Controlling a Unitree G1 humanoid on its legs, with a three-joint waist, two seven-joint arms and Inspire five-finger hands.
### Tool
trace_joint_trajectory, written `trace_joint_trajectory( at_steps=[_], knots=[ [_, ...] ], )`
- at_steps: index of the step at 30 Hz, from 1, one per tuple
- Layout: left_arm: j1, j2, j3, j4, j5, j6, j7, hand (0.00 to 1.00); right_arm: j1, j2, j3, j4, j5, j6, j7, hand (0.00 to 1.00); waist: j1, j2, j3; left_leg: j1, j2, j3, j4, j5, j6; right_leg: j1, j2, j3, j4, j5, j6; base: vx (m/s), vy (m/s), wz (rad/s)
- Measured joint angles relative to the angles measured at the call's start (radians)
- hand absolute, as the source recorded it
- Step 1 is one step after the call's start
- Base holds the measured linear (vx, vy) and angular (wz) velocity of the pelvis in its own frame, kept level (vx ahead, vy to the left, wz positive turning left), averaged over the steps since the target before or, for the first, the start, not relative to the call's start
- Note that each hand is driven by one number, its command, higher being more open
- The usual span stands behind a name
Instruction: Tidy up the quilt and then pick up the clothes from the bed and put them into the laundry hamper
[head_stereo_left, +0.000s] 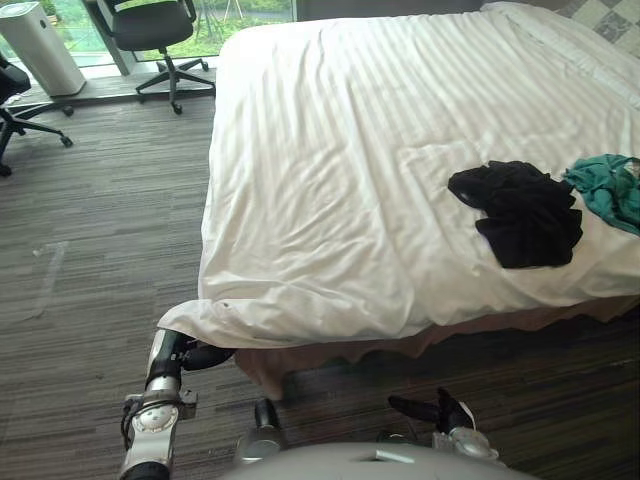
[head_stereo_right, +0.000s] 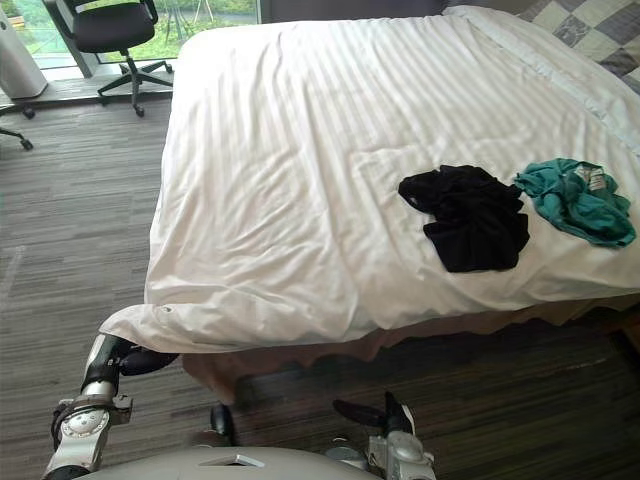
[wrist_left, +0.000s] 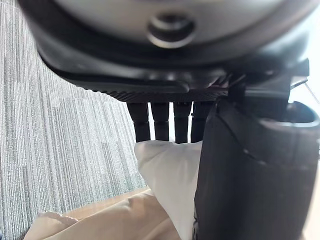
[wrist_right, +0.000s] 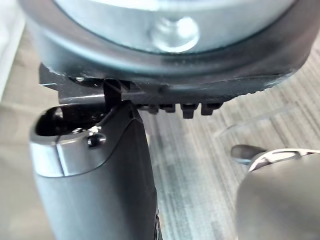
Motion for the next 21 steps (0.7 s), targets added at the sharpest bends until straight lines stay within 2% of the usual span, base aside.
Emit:
trace_joint_trajectory(
  at_steps=[6,9,11,15,18,21],
  knots=[
    [-0.037,-0.054,0.049,0.022,0.038,0.047,0.025,1.00,0.058,0.028,-0.091,0.007,0.199,-0.002,-0.021,1.00,-0.006,-0.006,-0.006,0.005,-0.001,-0.004,0.000,-0.003,-0.003,0.015,-0.001,-0.016,0.008,-0.007,0.000,0.09,-0.025,0.06],
    [-0.063,-0.100,0.041,0.071,-0.038,0.071,0.067,1.00,0.076,0.053,-0.177,0.006,0.372,-0.005,-0.018,1.00,-0.008,-0.006,-0.009,0.019,-0.002,-0.007,0.000,-0.012,-0.013,0.036,-0.001,-0.027,0.007,-0.015,-0.003,0.12,-0.039,0.09],
    [-0.064,-0.109,-0.005,0.075,-0.087,0.082,0.095,1.00,0.081,0.069,-0.185,-0.039,0.447,0.009,-0.012,1.00,-0.008,-0.006,-0.012,0.019,-0.002,-0.007,0.000,-0.014,-0.013,0.037,-0.001,-0.031,0.007,-0.016,-0.004,0.08,-0.025,0.03],
    [-0.032,-0.112,-0.079,0.048,-0.153,0.083,0.143,1.00,0.167,0.153,-0.075,-0.406,0.455,-0.027,-0.143,1.00,-0.010,-0.009,-0.016,0.018,0.006,0.008,0.000,-0.017,-0.017,0.032,-0.002,-0.026,0.007,-0.016,-0.004,0.04,-0.015,-0.03],
    [-0.021,-0.115,-0.126,0.040,-0.151,0.083,0.150,1.00,0.171,0.153,-0.045,-0.648,0.432,-0.027,-0.199,1.00,-0.007,-0.006,-0.023,0.018,0.007,0.013,0.000,-0.020,-0.015,0.032,-0.005,-0.025,0.007,-0.016,-0.004,0.00,0.000,0.00],
    [-0.015,-0.113,-0.141,0.040,-0.135,0.083,0.150,1.00,0.161,0.153,-0.051,-0.852,0.337,-0.025,-0.245,1.00,-0.002,-0.012,-0.035,0.019,0.008,0.016,0.000,-0.021,-0.015,0.030,-0.005,-0.020,0.007,-0.016,-0.004,-0.03,0.002,-0.03]
  ],
)
